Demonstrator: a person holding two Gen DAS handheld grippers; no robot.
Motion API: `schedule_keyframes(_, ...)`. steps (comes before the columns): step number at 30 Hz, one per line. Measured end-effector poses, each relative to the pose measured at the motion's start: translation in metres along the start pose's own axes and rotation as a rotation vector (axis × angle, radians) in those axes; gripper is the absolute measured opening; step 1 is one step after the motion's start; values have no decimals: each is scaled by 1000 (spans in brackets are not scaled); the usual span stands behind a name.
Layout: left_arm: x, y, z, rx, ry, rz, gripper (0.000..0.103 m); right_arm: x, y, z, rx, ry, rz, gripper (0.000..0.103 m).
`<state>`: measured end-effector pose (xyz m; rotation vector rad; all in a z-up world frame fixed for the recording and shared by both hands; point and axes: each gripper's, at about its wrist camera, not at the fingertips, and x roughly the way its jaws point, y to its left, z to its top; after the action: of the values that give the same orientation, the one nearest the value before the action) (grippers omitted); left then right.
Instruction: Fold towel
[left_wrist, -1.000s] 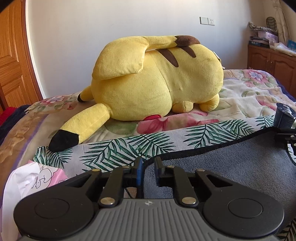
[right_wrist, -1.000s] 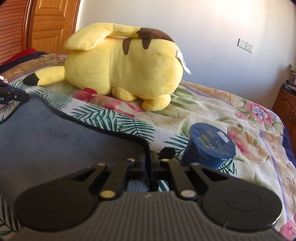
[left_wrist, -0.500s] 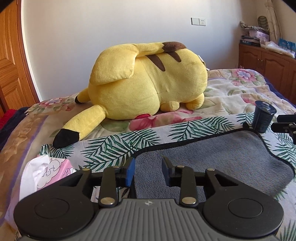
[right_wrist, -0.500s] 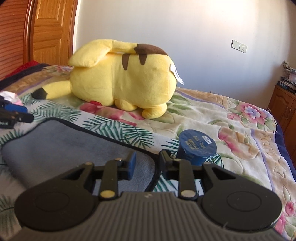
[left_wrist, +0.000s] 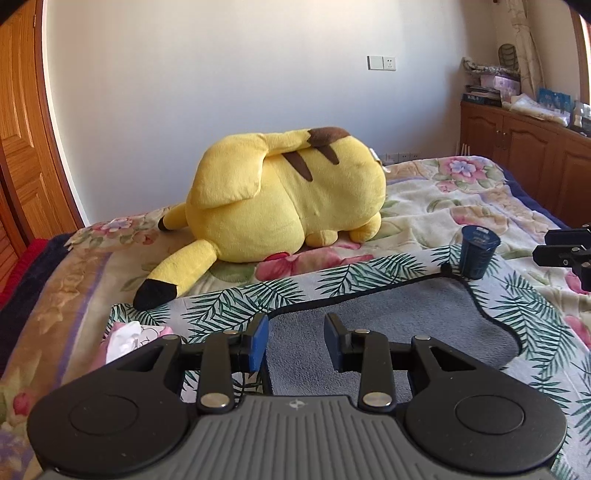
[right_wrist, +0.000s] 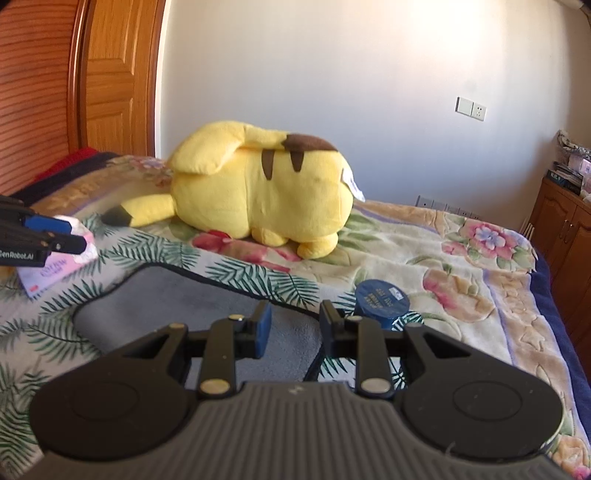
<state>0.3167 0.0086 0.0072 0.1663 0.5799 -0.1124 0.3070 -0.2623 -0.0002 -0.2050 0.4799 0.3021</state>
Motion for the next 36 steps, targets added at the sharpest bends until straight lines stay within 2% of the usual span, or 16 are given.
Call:
schedule_keyframes(17, -91, -17, 13, 12, -38, -35, 16, -82, 6, 21, 13, -36, -4, 29)
schedule_keyframes(20, -107, -19, 16, 11, -51, -38, 20, -95, 7, 23, 17, -43, -5, 29)
schedule_keyframes(27, -146, -24, 15, 2, -82, -41, 42, -122, 9, 22, 33, -61, -13, 30)
schedule_keyframes(28, -151, -25, 14, 0, -85, -42, 48, -126, 10, 21, 36, -63, -16, 33)
schedule_keyframes(32, -170, -28, 11, -10, -108, -42, 58, -139, 10, 18, 46, -75, -23, 50)
schedule_keyframes(34, -178, -29, 9, -17, -118, -44, 68, -144, 11, 16, 46, -80, -32, 54)
schedule_keyframes(36, -185, -31, 5, -21, -126, -45, 72, -149, 12, 13, 52, -84, -34, 58)
